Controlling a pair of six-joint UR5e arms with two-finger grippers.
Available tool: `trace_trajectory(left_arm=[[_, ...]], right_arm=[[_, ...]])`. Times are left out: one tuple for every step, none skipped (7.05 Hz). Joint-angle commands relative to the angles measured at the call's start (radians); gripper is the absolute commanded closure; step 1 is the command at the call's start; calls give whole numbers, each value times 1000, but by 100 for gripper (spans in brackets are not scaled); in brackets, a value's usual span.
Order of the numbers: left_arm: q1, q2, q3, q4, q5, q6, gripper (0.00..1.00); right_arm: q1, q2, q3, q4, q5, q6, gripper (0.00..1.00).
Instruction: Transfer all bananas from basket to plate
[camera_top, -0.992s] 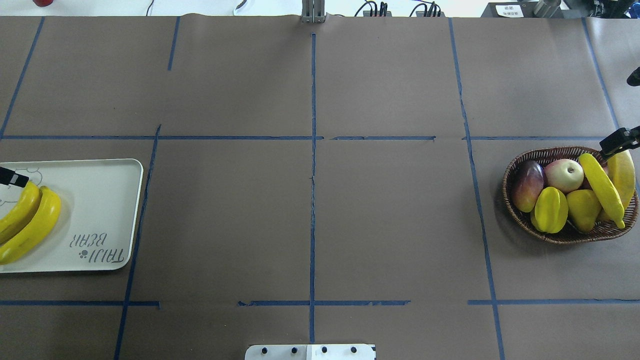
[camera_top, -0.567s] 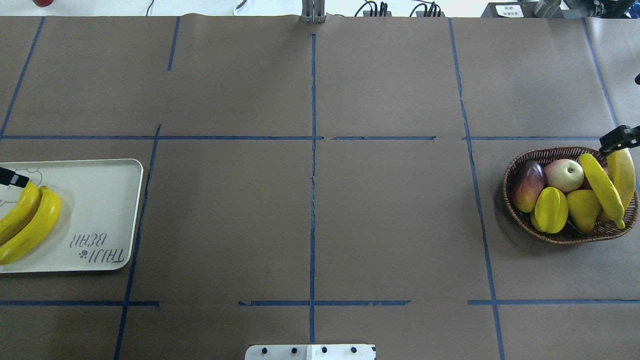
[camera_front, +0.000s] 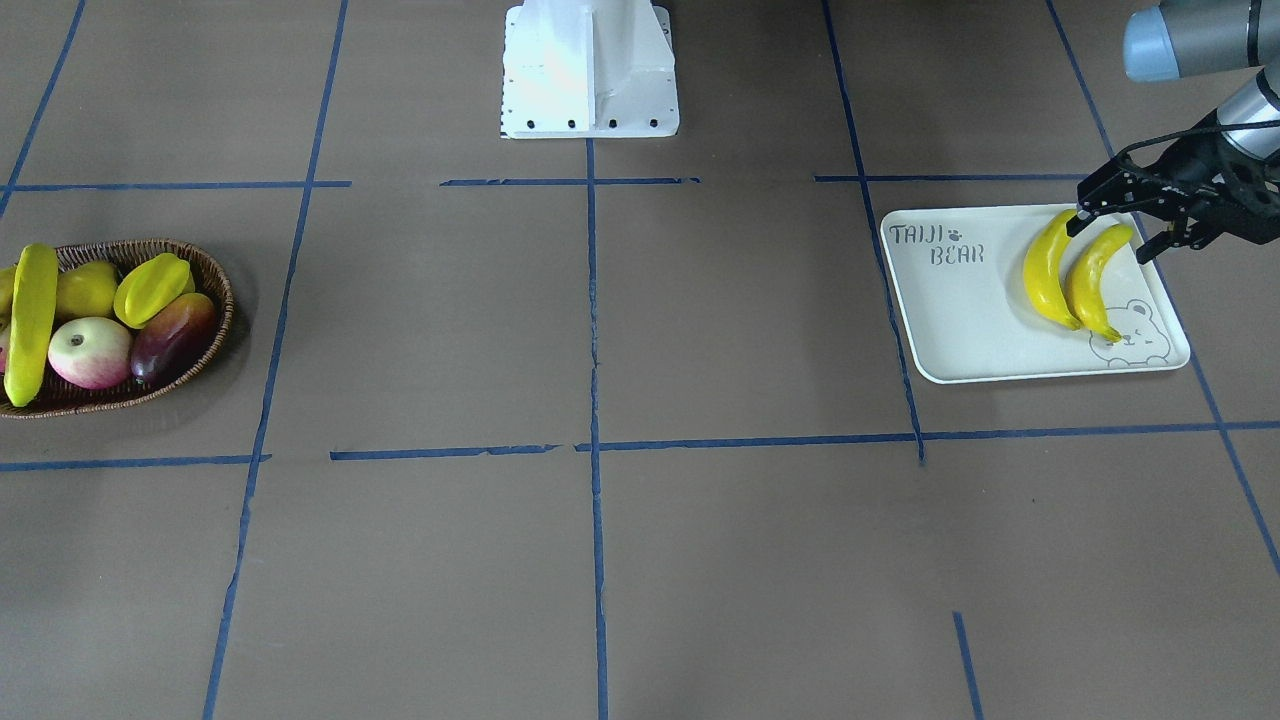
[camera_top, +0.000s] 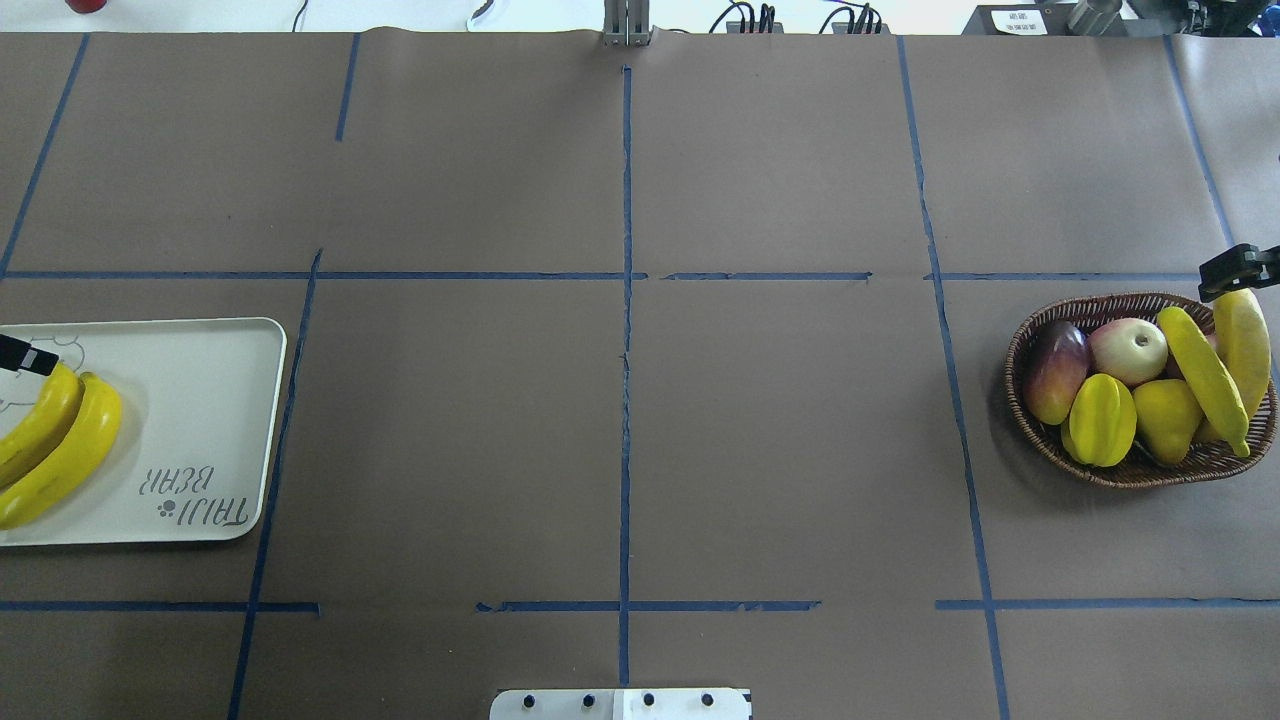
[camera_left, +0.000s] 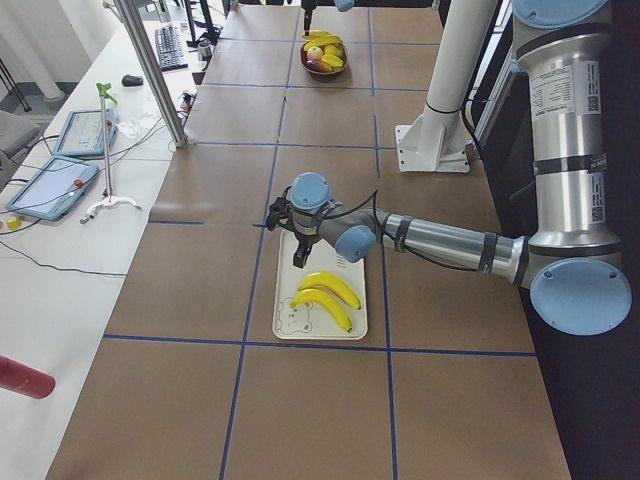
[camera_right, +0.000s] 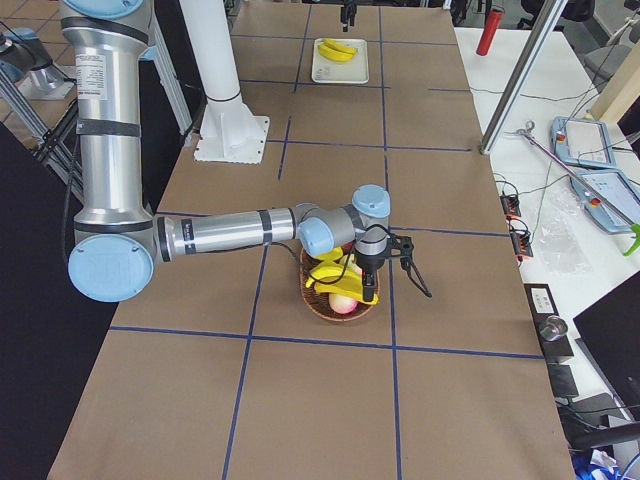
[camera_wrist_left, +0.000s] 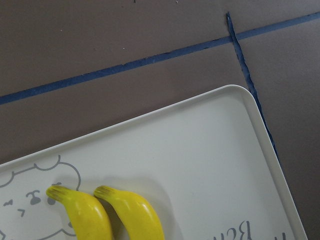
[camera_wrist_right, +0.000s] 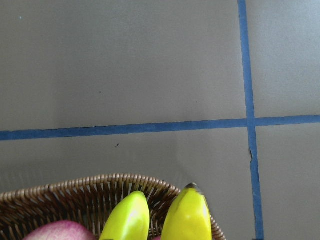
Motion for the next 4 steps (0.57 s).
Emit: trace_trajectory(left_arm=[[0, -2, 0, 0, 0, 0, 0], [0, -2, 0, 0, 0, 0, 0], [0, 0, 0, -1, 0, 1, 0], [0, -2, 0, 0, 0, 2, 0]], right_arm=[[-1, -4, -2, 3, -17, 2, 13], [-1, -2, -5, 3, -18, 1, 17], [-1, -4, -7, 3, -18, 1, 23], [-4, -4, -7, 2, -18, 1, 25]])
